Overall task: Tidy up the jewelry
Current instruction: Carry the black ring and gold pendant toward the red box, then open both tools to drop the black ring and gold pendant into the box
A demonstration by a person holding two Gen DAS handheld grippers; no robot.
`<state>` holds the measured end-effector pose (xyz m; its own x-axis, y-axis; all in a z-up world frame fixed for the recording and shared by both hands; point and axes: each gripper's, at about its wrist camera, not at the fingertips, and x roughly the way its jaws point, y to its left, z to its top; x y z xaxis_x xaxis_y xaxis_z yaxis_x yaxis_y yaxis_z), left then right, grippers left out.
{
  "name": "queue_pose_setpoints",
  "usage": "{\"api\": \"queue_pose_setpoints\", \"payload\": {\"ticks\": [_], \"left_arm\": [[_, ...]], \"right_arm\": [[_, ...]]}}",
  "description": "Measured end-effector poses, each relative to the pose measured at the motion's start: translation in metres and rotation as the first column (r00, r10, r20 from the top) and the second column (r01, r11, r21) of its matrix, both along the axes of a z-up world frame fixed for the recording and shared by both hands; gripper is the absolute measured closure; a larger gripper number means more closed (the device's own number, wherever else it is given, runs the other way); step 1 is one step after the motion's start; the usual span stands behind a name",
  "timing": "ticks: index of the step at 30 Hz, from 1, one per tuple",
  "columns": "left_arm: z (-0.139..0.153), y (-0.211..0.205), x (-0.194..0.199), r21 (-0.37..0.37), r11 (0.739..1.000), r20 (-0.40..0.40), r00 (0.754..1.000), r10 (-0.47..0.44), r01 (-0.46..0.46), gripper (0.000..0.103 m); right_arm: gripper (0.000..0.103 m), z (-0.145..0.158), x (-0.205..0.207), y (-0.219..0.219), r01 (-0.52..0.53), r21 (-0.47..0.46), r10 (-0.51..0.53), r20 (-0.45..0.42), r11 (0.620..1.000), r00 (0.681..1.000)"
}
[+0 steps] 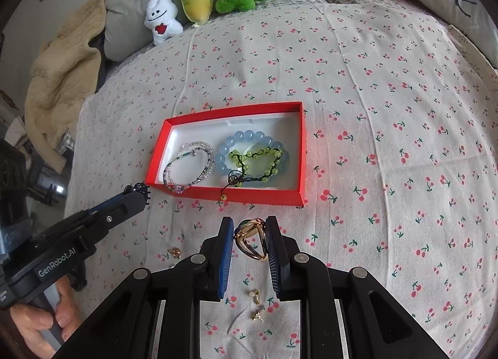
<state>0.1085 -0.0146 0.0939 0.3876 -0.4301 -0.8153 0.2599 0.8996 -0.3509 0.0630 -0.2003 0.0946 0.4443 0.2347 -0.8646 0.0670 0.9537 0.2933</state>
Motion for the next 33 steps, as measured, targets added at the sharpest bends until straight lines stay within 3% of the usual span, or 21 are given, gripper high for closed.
{"api": "queue_pose_setpoints", "payload": {"ticks": [15,33], "left_arm": [[-0.027,-0.018,0.031,-0.016,1.0,-0.037,0.999,0.021,-0.022,0.081],[-0.034,-0.023,0.045,0.015,0.999,0.023,0.999,0.034,-0.034,0.08]], "right_arm": [[0.082,-0.005,0.026,-0.011,0.04,0.007,-0.04,0.054,0.999,0.998],[0.082,-0.016,0.043,-0.013,0.048,0.024,-0.05,0.075,0.999,0.996]]}}
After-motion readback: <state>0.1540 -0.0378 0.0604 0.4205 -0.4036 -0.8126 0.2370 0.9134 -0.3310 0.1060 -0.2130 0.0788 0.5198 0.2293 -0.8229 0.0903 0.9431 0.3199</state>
